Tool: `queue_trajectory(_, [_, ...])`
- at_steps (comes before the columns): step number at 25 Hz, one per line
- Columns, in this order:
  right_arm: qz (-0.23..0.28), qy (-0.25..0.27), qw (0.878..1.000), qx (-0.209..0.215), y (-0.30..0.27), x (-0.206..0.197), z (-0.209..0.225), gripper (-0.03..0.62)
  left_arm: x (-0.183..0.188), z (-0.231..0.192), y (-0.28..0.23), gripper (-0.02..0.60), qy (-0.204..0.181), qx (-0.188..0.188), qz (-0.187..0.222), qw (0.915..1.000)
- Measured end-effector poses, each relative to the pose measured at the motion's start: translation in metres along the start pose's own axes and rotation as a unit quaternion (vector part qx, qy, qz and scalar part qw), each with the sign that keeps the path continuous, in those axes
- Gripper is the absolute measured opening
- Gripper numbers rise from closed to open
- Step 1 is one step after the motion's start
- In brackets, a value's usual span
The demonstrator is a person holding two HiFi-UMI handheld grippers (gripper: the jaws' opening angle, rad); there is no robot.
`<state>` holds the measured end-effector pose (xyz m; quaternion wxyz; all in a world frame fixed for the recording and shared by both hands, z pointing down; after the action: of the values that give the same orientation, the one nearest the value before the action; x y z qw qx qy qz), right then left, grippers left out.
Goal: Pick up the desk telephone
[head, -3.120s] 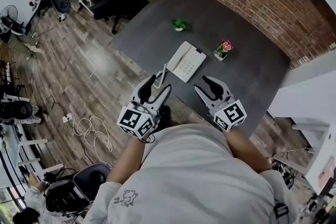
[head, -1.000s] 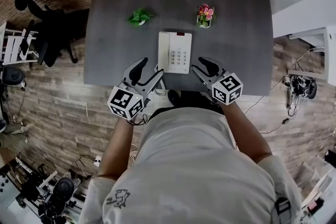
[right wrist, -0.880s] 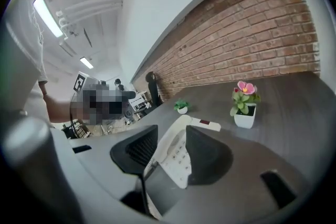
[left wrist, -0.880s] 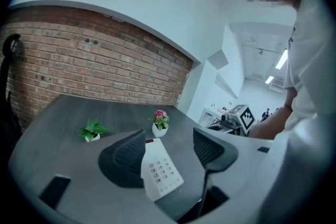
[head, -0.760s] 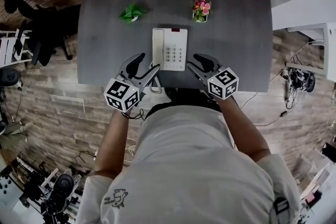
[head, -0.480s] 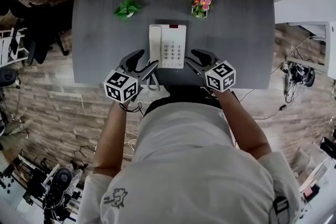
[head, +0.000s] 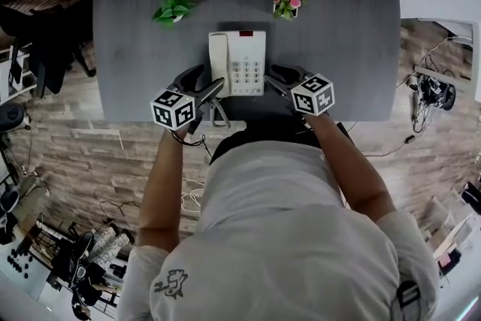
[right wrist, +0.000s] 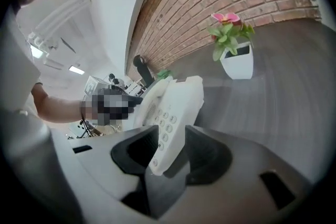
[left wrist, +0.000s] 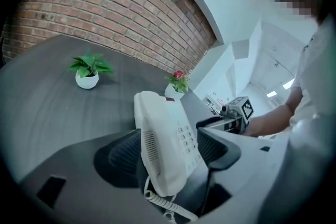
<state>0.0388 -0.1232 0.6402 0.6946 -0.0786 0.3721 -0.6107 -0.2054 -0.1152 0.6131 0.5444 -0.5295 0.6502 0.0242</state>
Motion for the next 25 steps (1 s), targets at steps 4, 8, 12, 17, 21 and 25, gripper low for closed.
queue_trajectory(4, [-0.019, -0.036, 0.999, 0.010, -0.014, -0.006, 0.011, 0.141, -0.014, -0.011, -0.015, 0.354, 0.022, -0.035, -0.011, 0.9991])
queue_trajectory(8, [-0.033, -0.045, 0.998, 0.013, -0.018, -0.011, 0.012, 0.138, -0.019, -0.017, -0.022, 0.354, 0.013, -0.044, -0.018, 0.9988])
queue_trajectory(12, [-0.037, -0.065, 0.997, 0.024, -0.024, -0.013, 0.013, 0.130, -0.020, -0.021, -0.028, 0.354, 0.041, -0.073, -0.005, 0.9965])
queue_trajectory(17, [-0.044, -0.071, 0.996, 0.036, -0.028, -0.014, 0.014, 0.104, -0.024, -0.024, -0.036, 0.345, 0.069, -0.105, -0.002, 0.9920])
queue_trajectory(21, [-0.048, -0.073, 0.995, 0.048, -0.029, -0.013, 0.015, 0.103, -0.025, -0.026, -0.036, 0.346, 0.081, -0.116, 0.004, 0.9900])
queue_trajectory(25, [-0.058, -0.083, 0.993, 0.057, -0.030, -0.010, 0.016, 0.097, -0.025, -0.027, -0.037, 0.351, 0.087, -0.120, 0.012, 0.9889])
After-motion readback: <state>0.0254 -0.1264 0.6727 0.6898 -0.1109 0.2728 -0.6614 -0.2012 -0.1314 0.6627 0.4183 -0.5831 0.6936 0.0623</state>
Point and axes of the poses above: the fingertips, and each gripper's own axes: y backward along the fingers, z to its right, x out of its top, the point moved 6 cm from there along y, backward along the fingers, and after that the axes turned 14 degrees about -y, right-handed, at the moved point
